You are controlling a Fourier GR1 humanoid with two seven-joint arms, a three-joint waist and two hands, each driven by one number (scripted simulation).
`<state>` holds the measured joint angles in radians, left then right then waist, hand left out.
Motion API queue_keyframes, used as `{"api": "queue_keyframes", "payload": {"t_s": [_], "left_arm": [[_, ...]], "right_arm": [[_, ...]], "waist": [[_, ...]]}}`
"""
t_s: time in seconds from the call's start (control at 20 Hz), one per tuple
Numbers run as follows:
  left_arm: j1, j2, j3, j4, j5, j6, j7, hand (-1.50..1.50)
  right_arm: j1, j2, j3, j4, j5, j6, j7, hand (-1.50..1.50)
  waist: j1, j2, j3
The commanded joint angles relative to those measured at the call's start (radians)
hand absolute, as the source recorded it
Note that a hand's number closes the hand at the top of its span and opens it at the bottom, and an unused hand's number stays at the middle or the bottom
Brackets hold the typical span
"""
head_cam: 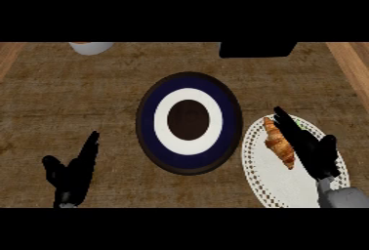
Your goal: Pick the croissant from the placemat and place it in the plate
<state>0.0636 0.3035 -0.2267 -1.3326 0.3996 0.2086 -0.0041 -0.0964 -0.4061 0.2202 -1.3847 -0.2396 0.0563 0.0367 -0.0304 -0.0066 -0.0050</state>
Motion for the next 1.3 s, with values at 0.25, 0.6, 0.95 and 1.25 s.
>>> {"api": "queue_keyframes", "payload": {"t_s": [0.25, 0.6, 0.95, 1.25], "left_arm": [[-0.246, 0.140, 0.005, -0.109, -0.207, 0.059, -0.030, 0.00], [-0.315, 0.133, 0.007, -0.065, -0.194, 0.009, 0.056, 0.00], [-0.306, 0.086, 0.006, -0.084, -0.251, 0.024, 0.056, 0.00], [-0.327, 0.063, 0.016, -0.057, -0.263, 0.017, 0.067, 0.00]], "right_arm": [[-0.276, 0.218, -0.108, -0.113, -0.070, -0.249, 0.091, -1.50], [-0.091, 0.174, 0.125, -0.038, 0.359, -0.389, -0.001, -1.50], [-0.049, 0.078, 0.136, -0.032, 0.605, -0.484, -0.087, -1.50], [-0.020, -0.129, 0.072, -0.444, 0.649, -0.333, 0.239, -1.50]], "waist": [[0.033, 0.002, 0.006], [0.023, 0.007, 0.005], [0.030, 0.006, 0.005], [0.014, 0.002, 0.003]]}}
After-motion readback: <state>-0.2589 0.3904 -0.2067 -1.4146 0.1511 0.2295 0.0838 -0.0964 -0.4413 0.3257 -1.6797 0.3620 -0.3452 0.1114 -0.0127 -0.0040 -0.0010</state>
